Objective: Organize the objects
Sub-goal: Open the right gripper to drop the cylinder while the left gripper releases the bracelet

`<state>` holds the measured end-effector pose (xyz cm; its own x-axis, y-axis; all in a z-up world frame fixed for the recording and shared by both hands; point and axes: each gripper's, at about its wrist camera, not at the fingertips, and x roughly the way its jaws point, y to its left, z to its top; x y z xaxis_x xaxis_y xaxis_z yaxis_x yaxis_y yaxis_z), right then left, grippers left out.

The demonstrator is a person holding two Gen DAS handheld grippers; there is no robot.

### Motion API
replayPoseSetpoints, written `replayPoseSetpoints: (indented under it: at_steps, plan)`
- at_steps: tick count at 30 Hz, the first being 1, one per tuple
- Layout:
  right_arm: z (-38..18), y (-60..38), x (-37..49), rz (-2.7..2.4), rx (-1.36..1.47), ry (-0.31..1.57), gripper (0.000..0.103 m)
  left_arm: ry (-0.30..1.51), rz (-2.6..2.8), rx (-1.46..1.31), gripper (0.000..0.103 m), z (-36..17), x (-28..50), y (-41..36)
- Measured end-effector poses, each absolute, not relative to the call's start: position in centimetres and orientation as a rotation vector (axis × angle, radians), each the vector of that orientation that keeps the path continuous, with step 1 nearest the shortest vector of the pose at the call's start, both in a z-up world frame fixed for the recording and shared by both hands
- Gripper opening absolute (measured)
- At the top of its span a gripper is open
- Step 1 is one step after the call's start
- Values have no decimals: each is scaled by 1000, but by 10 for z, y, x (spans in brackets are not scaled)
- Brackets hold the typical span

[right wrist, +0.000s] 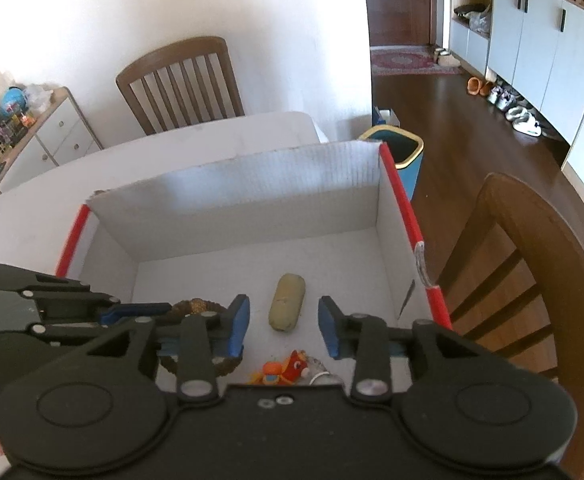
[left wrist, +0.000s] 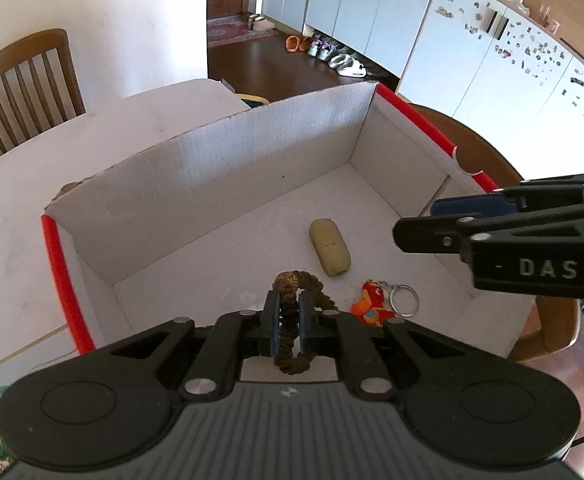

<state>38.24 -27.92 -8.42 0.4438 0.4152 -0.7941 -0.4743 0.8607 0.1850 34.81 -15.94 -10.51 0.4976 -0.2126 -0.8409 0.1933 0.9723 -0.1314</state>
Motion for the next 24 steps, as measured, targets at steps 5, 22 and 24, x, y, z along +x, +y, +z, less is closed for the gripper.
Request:
replayPoseSetpoints:
  at_steps: [5, 22, 24]
  plan:
    - [-72, -285, 366, 538, -55, 933, 48, 1021, -247, -41, 13, -100, 344, -155]
    - [-34, -288, 289, 554, -52, 833, 68, 875, -282, -50, 13, -50, 282, -123]
    - [-28, -284, 277, 557, -50, 814, 69, 851, -284, -45, 14, -43, 271, -116]
